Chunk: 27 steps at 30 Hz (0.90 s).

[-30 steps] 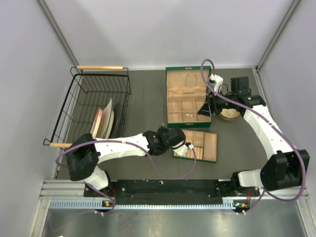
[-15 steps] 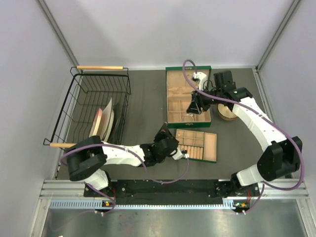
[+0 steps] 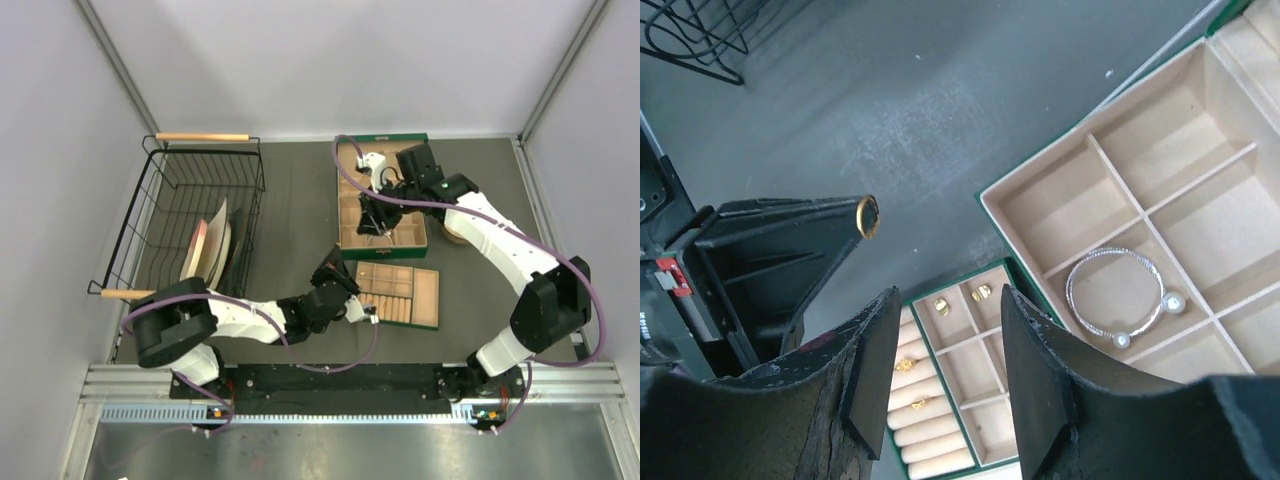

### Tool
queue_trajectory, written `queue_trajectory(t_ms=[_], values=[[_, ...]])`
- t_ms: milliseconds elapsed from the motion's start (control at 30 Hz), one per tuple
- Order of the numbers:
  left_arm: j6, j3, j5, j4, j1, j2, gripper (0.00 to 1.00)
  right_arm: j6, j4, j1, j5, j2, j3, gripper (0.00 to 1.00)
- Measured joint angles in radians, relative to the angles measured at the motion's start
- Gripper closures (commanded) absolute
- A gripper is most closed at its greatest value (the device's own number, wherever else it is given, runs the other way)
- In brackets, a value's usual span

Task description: Organize the mixed jewelry

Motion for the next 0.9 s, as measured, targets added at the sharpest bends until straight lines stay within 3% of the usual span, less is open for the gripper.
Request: queue_trajectory(t_ms=[900], values=[[-0.029, 0.001, 0.001, -0.044, -0.006, -0.013, 1.00, 0.002, 0.007, 0.177, 0.121, 0.013, 0.022, 0.58]])
